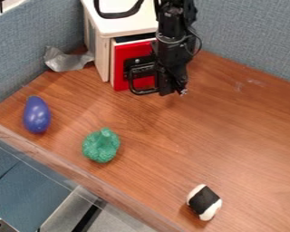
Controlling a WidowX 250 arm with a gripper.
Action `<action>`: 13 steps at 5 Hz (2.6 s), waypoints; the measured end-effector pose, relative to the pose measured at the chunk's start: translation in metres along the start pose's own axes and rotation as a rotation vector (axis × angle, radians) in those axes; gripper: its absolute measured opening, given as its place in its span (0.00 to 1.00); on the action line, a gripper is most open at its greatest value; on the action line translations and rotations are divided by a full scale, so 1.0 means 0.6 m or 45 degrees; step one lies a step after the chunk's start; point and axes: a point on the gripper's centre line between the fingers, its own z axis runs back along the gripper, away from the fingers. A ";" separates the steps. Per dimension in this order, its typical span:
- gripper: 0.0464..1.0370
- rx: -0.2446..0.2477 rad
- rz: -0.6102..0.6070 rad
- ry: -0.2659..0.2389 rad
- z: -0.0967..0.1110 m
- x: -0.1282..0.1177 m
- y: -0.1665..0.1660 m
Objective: Open the drawer
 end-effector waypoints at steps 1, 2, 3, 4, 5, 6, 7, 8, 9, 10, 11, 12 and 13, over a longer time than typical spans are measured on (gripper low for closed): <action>0.07 -0.016 0.011 -0.025 0.015 0.007 -0.013; 0.07 -0.039 0.013 -0.023 0.014 0.007 -0.028; 0.06 -0.060 0.004 -0.030 0.021 0.008 -0.050; 0.06 -0.079 -0.005 -0.027 0.023 0.006 -0.068; 0.06 -0.095 -0.017 -0.033 0.029 0.003 -0.086; 0.06 -0.106 -0.025 -0.037 0.027 -0.001 -0.101; 0.05 -0.114 -0.036 -0.034 0.033 -0.006 -0.109; 0.05 -0.121 -0.057 -0.039 0.035 -0.011 -0.119; 0.05 -0.131 -0.063 -0.035 0.035 -0.014 -0.126; 0.05 -0.135 -0.076 -0.040 0.039 -0.014 -0.133; 0.05 -0.138 -0.084 -0.044 0.041 -0.012 -0.139; 0.05 -0.141 -0.079 -0.041 0.041 -0.012 -0.139; 0.08 -0.140 -0.089 -0.043 0.041 -0.013 -0.139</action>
